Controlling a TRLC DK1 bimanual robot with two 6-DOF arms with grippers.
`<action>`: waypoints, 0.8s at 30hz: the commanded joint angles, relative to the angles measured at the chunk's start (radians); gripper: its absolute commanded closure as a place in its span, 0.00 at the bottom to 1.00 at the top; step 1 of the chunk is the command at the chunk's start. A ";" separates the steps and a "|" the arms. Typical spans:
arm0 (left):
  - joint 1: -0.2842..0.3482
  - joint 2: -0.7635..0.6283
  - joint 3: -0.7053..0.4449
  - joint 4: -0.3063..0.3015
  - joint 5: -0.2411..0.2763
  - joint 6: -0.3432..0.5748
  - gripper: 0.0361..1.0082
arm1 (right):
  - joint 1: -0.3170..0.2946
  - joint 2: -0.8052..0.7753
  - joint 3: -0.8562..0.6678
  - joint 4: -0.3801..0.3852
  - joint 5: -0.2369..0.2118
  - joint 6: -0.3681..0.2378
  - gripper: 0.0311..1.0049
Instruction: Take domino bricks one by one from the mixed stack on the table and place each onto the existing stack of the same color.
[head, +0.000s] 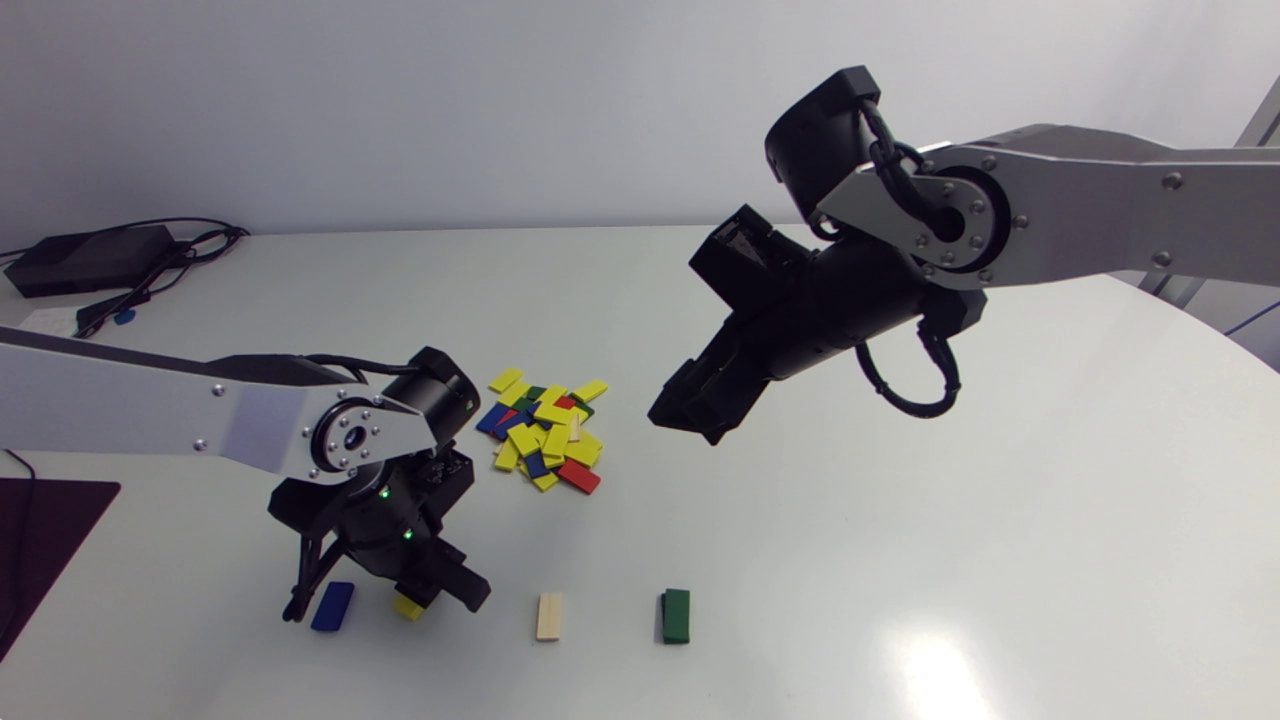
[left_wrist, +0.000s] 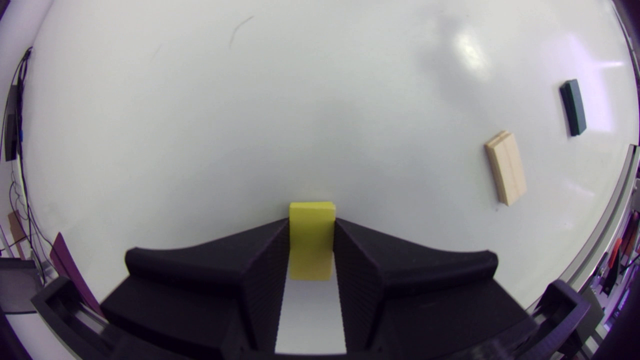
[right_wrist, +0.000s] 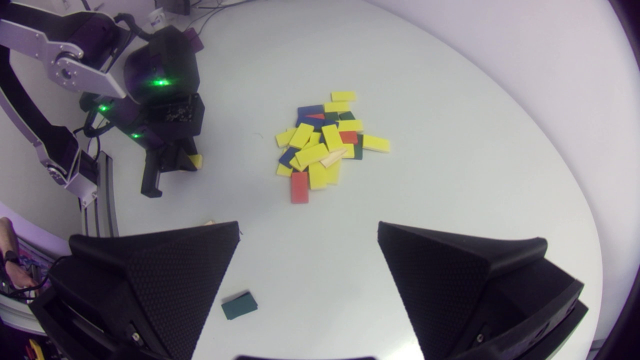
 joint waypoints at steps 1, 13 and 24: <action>-0.032 0.013 0.013 -0.006 0.006 -0.031 0.88 | -0.009 0.017 -0.027 0.008 -0.012 -0.017 0.04; 0.013 0.001 0.030 0.001 0.040 -0.044 0.99 | -0.003 0.034 -0.023 0.011 -0.012 -0.014 0.04; -0.026 0.016 0.028 0.004 0.036 -0.055 1.00 | 0.002 0.040 -0.021 0.012 -0.012 -0.009 0.04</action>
